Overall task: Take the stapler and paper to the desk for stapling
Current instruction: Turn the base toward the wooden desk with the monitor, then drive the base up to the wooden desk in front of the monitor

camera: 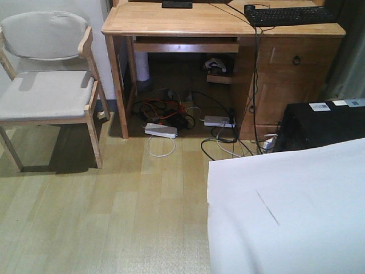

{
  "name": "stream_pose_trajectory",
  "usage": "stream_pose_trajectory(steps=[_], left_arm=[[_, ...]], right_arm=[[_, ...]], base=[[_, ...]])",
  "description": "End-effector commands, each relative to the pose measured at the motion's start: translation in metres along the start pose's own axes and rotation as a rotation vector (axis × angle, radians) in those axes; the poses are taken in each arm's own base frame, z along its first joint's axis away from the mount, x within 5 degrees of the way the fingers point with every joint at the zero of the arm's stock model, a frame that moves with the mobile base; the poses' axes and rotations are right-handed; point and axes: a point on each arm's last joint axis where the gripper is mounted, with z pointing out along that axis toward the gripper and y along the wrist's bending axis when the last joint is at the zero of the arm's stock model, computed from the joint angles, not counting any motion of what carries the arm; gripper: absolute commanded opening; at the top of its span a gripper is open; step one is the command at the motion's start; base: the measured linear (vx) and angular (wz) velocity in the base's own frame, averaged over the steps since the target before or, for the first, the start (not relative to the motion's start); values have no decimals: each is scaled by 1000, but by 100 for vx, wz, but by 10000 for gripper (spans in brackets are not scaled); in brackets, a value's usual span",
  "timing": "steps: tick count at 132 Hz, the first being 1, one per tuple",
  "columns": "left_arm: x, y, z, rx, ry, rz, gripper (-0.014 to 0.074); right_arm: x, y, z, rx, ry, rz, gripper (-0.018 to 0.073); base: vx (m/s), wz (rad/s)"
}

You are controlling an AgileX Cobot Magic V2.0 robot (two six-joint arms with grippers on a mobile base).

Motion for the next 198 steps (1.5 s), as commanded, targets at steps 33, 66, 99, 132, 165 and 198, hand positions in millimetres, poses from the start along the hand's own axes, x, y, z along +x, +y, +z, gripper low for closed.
stream_pose_trajectory(steps=[33, 66, 99, 132, 165, 198], left_arm=[[-17, 0, -1, 8, -119, -8, -6], [-17, 0, -1, 8, -119, -8, -6], [-17, 0, -1, 8, -119, -8, -6], [-17, 0, -1, 8, -119, -8, -6], [-17, 0, -1, 8, -119, -8, -6], [-17, 0, -1, 8, -119, -8, -6]], right_arm=[[-4, 7, 6, -46, -18, -8, -6], [-4, 7, 6, -46, -18, -8, -6], [-4, 7, 6, -46, -19, -8, -6], [-4, 7, 6, -46, -18, -8, -6], [-4, 7, 6, -46, -19, -8, -6], [-4, 7, 6, -46, -18, -8, -6]], base=[[32, 3], [38, -2], [40, 3], [40, 6], [39, 4], [37, -3]])
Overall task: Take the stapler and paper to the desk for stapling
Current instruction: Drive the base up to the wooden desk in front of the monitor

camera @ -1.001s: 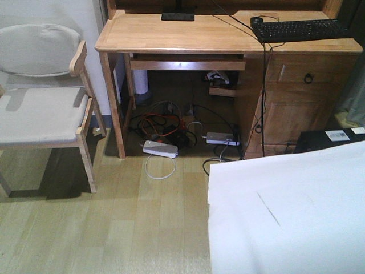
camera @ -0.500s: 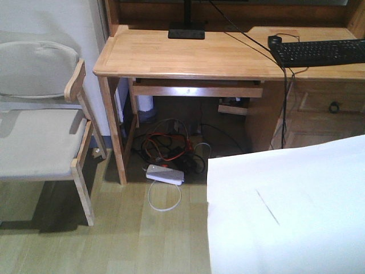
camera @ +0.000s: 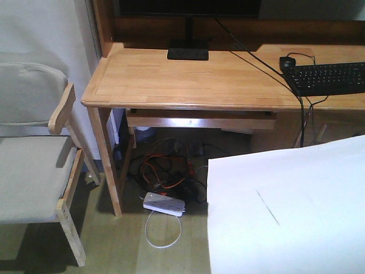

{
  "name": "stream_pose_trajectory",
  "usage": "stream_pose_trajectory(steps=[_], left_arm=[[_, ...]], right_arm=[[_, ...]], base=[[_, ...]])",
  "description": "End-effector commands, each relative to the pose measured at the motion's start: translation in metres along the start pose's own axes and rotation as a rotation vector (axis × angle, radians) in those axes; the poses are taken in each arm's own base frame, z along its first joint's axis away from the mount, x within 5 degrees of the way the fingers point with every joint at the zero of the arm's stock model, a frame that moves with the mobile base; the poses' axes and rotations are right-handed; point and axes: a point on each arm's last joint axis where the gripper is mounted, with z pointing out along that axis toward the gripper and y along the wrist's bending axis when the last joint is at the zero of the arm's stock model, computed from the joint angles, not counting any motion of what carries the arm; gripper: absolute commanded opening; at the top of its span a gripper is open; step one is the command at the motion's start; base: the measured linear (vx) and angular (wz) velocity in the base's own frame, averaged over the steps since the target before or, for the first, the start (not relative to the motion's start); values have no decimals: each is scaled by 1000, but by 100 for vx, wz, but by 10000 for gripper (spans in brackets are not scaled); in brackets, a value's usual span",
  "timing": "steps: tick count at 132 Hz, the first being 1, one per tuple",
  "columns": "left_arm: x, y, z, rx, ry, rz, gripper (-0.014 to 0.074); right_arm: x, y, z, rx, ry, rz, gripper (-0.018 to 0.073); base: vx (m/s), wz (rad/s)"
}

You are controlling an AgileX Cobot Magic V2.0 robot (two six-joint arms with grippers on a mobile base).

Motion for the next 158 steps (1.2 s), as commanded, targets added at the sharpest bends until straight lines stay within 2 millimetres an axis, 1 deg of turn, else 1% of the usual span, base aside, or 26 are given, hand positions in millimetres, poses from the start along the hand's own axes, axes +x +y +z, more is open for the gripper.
stream_pose_trajectory(steps=[1, 86, 158], left_arm=[[-17, 0, -1, 7, -120, -7, -6], [-17, 0, -1, 7, -120, -7, -6], [-17, 0, -1, 7, -120, -7, -6]], right_arm=[[-4, 7, 6, -46, -18, -8, -6], [-4, 7, 6, -46, -18, -8, -6], [-4, 7, 6, -46, -18, -8, -6]], base=[[36, -6], [33, -8], [25, -3]])
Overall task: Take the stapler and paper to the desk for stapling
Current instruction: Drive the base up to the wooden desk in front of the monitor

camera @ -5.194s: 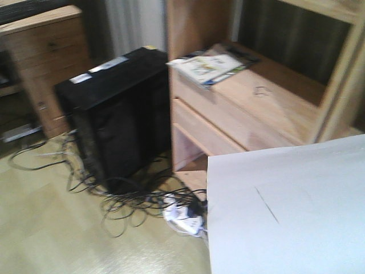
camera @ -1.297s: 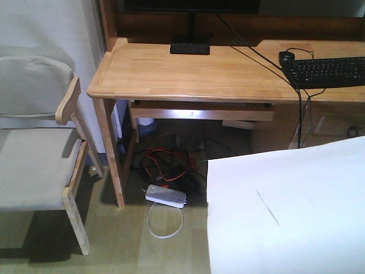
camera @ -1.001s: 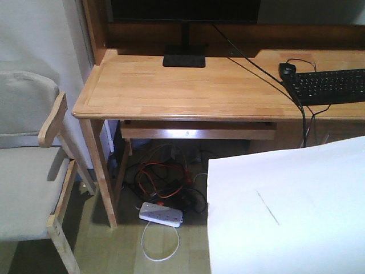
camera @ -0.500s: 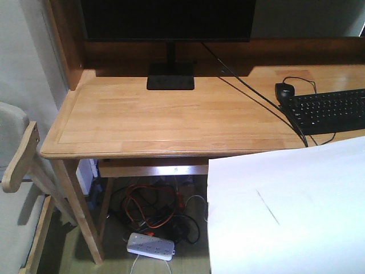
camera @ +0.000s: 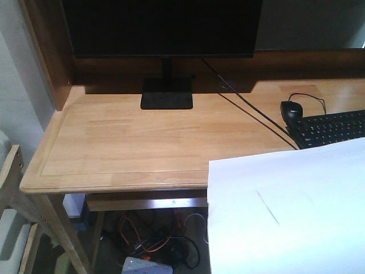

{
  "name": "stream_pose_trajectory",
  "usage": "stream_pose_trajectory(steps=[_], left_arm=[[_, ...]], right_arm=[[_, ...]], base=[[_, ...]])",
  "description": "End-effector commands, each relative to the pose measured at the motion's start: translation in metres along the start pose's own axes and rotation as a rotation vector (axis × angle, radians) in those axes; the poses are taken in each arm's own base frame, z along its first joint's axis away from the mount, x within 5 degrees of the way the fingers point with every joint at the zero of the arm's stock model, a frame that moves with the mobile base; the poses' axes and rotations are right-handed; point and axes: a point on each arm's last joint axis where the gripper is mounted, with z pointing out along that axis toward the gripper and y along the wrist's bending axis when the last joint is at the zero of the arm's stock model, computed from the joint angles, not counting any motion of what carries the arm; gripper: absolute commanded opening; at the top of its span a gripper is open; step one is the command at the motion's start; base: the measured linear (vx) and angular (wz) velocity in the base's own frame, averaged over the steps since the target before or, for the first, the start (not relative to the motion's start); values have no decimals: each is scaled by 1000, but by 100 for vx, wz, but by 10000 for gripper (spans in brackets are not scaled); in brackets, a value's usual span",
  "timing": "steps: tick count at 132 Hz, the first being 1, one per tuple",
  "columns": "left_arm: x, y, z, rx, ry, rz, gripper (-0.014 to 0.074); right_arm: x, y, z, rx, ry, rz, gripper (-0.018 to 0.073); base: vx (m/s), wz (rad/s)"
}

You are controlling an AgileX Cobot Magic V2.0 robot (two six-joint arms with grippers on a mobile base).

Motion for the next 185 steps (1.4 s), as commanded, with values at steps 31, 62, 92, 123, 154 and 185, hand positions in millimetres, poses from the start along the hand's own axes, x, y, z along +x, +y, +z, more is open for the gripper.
stream_pose_trajectory(steps=[31, 62, 92, 123, 154, 185], left_arm=[[-17, 0, -1, 7, -120, -7, -6], [-17, 0, -1, 7, -120, -7, -6], [-17, 0, -1, 7, -120, -7, -6], [-17, 0, -1, 7, -120, -7, -6], [-17, 0, -1, 7, -120, -7, -6], [-17, 0, -1, 7, -120, -7, -6]], right_arm=[[-4, 7, 6, -46, -18, -8, -6], [-4, 7, 6, -46, -18, -8, -6], [-4, 7, 6, -46, -18, -8, -6], [-4, 7, 6, -46, -18, -8, -6], [-4, 7, 6, -47, -18, -8, -6], [-4, 7, 6, -47, -18, -8, -6]], base=[[19, 4], [16, 5], [14, 3], [11, 2], [8, 0], [6, 1]])
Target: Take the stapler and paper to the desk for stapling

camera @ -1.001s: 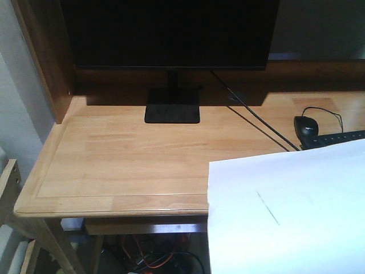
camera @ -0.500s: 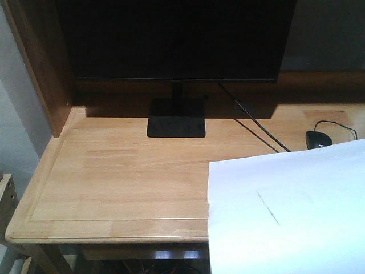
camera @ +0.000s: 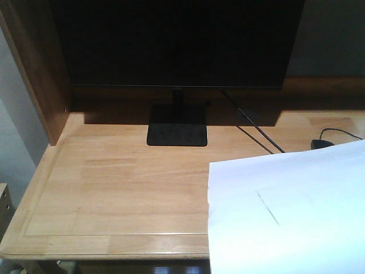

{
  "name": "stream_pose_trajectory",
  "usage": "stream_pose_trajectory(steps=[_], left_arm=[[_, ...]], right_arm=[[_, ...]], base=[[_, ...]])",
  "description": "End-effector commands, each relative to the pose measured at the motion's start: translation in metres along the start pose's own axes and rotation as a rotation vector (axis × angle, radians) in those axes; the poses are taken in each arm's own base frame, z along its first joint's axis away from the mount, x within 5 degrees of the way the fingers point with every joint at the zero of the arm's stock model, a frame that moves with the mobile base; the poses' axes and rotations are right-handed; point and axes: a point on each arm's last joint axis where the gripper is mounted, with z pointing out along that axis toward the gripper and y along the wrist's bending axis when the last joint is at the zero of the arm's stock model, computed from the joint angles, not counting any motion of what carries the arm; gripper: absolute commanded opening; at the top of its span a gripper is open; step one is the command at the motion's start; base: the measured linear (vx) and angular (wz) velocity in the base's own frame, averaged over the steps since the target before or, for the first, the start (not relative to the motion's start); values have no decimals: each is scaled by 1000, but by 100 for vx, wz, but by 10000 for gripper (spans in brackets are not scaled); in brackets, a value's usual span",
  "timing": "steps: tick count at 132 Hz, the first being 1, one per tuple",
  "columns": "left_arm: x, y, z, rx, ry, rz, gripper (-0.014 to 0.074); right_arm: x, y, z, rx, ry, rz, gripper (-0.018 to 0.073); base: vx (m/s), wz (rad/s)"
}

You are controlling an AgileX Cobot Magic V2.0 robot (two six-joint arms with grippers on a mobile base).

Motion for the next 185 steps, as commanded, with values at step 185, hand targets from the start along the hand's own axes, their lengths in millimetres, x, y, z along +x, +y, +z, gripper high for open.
stream_pose_trajectory(steps=[185], left_arm=[[-17, 0, -1, 7, -120, -7, -6]], right_arm=[[-4, 7, 6, -45, -18, -8, -6]], base=[[7, 1]])
